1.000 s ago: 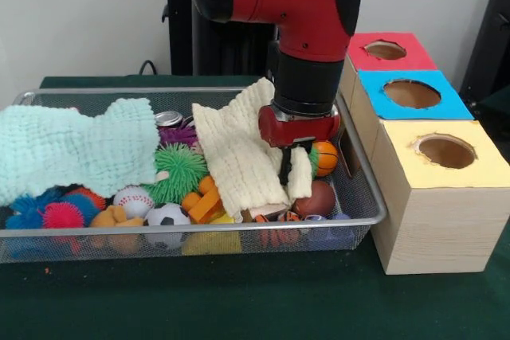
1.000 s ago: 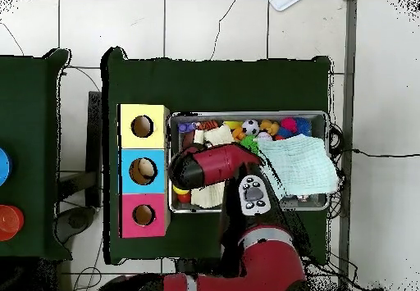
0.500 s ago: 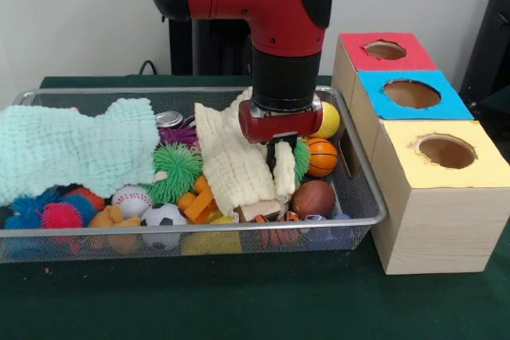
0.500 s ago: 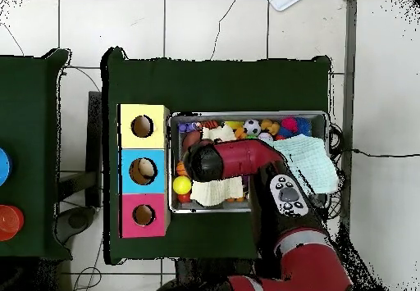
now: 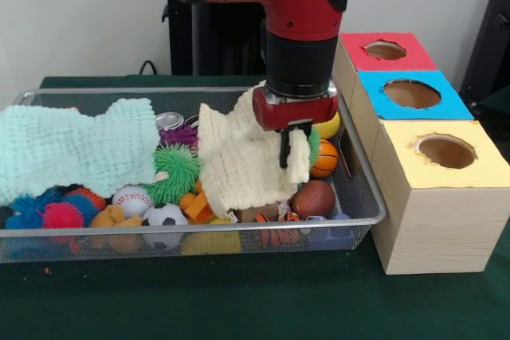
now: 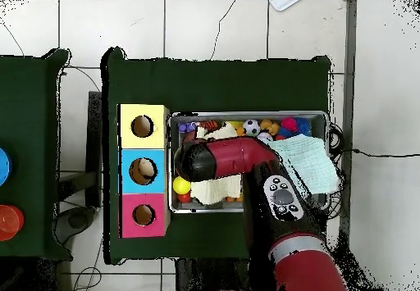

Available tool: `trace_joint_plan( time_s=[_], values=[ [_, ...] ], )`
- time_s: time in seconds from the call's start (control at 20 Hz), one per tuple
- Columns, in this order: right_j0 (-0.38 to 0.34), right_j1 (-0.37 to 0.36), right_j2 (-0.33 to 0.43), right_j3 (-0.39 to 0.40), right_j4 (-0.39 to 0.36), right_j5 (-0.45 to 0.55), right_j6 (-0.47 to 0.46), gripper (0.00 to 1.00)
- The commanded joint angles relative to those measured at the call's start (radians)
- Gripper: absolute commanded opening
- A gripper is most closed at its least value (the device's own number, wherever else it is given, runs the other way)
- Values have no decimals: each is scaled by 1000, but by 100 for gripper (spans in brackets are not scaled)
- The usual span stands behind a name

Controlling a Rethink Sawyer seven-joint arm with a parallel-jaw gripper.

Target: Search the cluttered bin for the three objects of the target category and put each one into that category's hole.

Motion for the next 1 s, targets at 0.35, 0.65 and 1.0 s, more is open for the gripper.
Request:
trace_joint_plan(
  time_s=[0.35,0.65,1.0],
  values=[
    [-183,-109,130,-64,-15,388,-317,0],
    [-306,-18,214,-181,-124,436,-517,0],
    [-354,83,260,-194,-180,372,-485,0]
  ],
)
